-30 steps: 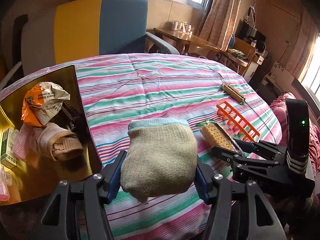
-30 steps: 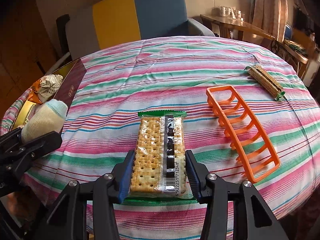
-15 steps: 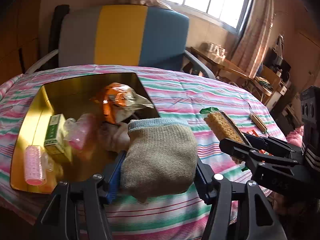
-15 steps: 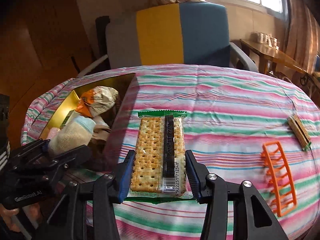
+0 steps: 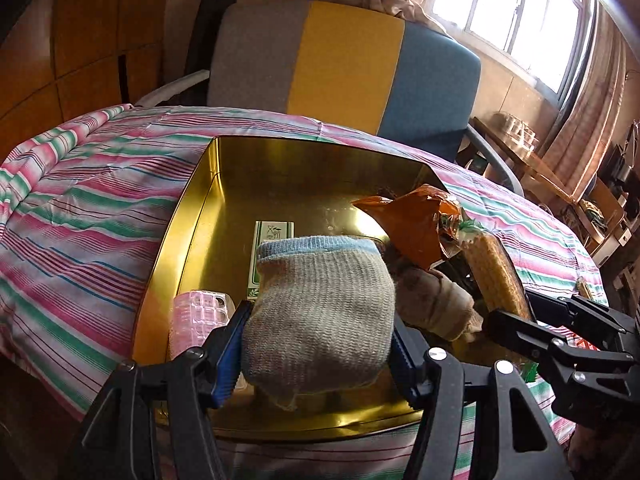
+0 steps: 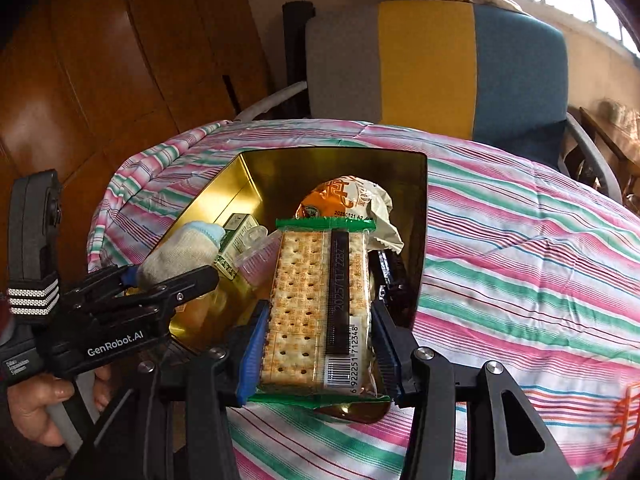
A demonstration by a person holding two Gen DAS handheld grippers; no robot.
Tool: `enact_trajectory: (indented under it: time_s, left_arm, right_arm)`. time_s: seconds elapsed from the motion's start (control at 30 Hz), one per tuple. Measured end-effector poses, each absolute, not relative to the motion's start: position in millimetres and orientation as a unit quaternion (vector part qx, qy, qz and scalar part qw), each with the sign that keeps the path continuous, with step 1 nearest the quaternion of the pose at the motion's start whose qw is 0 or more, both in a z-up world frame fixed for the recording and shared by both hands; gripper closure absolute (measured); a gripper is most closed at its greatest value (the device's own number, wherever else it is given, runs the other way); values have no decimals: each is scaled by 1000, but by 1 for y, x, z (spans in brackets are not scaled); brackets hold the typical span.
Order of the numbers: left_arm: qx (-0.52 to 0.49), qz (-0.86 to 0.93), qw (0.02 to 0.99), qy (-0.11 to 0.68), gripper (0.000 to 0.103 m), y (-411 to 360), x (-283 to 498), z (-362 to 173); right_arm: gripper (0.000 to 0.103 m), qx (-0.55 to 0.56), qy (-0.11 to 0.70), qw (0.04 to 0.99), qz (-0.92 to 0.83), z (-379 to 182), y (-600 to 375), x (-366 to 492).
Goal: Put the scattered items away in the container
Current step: 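Lower the sock and cracker pack into the tray and open both tools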
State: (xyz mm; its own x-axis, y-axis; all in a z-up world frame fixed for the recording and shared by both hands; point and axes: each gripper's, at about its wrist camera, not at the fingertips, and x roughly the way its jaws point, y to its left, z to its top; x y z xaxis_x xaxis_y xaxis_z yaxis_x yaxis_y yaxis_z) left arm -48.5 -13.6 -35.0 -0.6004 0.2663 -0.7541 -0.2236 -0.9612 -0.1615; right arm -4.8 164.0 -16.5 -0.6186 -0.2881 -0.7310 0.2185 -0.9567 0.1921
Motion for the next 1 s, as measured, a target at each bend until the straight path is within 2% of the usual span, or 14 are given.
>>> enact_trajectory:
  time_s: [0.4, 0.53, 0.8, 1.0]
  left_arm:
    - [-449, 885, 122, -36, 39, -27, -54, -50]
    - [-446, 886, 116, -45, 37, -33, -52, -48]
    - [-438, 883, 159, -47, 34, -29, -44, -39]
    - [-433, 888, 143, -59, 34, -35, -43, -35]
  right_arm:
    - [52, 470, -68, 154, -866, -51, 152, -21]
    - [48, 472, -90, 149, -864, -52, 162, -20]
    - [46, 463, -91, 140, -871, -46, 166, -14]
    - [45, 452, -86, 131, -878, -40, 165, -9]
